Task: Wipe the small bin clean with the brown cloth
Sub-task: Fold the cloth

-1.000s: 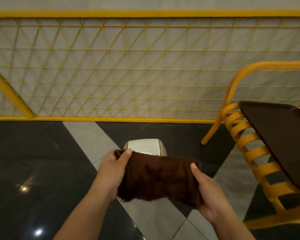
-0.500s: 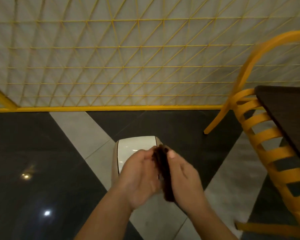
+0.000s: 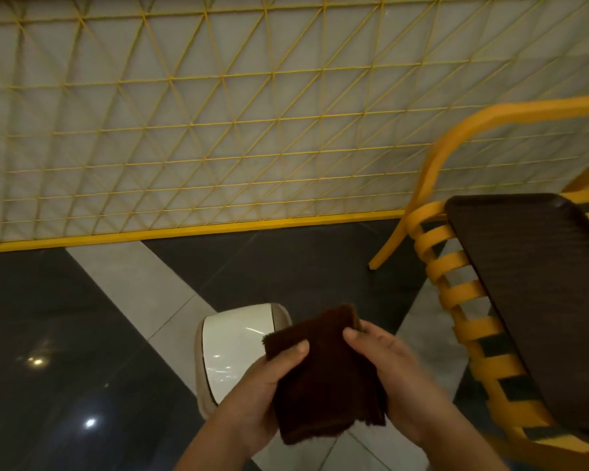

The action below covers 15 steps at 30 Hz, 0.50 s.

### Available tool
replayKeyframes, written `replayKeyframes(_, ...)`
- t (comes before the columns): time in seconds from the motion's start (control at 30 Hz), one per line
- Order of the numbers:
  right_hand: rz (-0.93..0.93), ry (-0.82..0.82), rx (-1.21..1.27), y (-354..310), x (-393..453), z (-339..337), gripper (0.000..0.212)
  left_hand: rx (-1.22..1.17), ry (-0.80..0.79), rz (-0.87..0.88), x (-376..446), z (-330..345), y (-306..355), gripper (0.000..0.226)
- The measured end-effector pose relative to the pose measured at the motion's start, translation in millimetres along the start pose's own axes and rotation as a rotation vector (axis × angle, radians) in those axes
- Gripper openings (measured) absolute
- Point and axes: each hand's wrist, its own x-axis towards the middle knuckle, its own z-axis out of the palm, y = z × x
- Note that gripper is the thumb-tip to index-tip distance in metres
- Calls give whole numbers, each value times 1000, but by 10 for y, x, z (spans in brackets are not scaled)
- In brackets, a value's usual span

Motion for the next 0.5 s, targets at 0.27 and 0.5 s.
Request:
replayKeyframes(0.27, -34, 325, -379, -762, -462, -1269, 32, 126, 30, 26, 530, 1227, -133, 36)
replayKeyframes(0.5, -100, 710, -512, -1061, -393, -2392, 35, 470, 88, 309, 1294, 2432, -458, 48)
